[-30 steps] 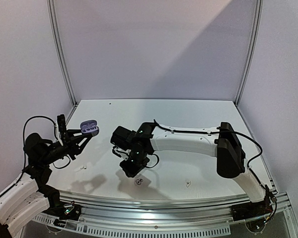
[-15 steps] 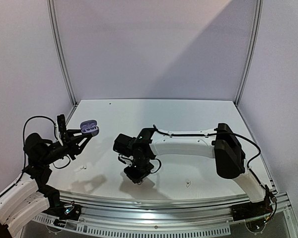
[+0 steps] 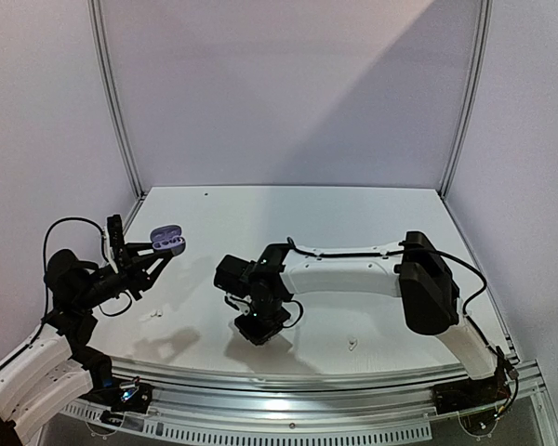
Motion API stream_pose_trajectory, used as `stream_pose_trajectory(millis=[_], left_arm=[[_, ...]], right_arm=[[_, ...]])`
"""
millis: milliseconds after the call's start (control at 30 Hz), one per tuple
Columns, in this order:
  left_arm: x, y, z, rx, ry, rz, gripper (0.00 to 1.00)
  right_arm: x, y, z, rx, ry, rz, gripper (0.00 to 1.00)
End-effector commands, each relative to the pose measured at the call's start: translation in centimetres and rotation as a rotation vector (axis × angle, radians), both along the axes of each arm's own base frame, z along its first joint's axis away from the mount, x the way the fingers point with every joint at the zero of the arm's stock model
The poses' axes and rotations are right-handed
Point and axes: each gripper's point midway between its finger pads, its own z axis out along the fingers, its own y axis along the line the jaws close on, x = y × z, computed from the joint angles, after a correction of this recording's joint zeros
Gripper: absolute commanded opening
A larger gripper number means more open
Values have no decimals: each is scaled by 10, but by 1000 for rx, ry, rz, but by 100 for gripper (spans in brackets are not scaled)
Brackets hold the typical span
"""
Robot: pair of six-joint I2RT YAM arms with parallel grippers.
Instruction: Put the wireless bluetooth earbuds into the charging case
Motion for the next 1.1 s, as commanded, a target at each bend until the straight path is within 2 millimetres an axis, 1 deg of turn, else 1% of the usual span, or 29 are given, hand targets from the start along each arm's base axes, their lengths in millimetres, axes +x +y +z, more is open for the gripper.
stream_pose_trajectory(millis=[0, 133, 167, 267, 367, 467, 567, 700, 800, 867, 967, 1067], left_arm=[[2, 3, -3, -2, -4, 18, 0], [2, 3, -3, -1, -4, 18, 0], [2, 3, -3, -2, -4, 17, 0], [1, 3, -3, -1, -4, 17, 0], [1, 3, -3, -2, -8, 16, 0], [1, 4, -4, 0, -5, 17, 0], [1, 4, -4, -1, -1, 18, 0], [1, 3, -7, 4, 4, 16, 0], [1, 3, -8, 7, 9, 16, 0], [2, 3, -9, 8, 12, 16, 0], [2, 3, -10, 9, 16, 16, 0], [4, 3, -12, 10, 24, 19, 0]], right_arm=[[0, 4, 26, 46, -31, 7, 16], [3, 16, 47, 131, -35, 24, 17], [4, 17, 52, 149, -36, 24, 18], [11, 15, 59, 171, -32, 14, 22], [19, 7, 58, 169, -38, 14, 24], [23, 4, 58, 174, -57, 84, 29], [21, 11, 55, 212, -92, 243, 33], [22, 12, 48, 229, -184, 471, 33], [26, 12, 48, 223, -248, 614, 32], [29, 13, 48, 229, -268, 666, 32], [35, 12, 51, 254, -254, 669, 33], [37, 6, 46, 232, -256, 685, 33]])
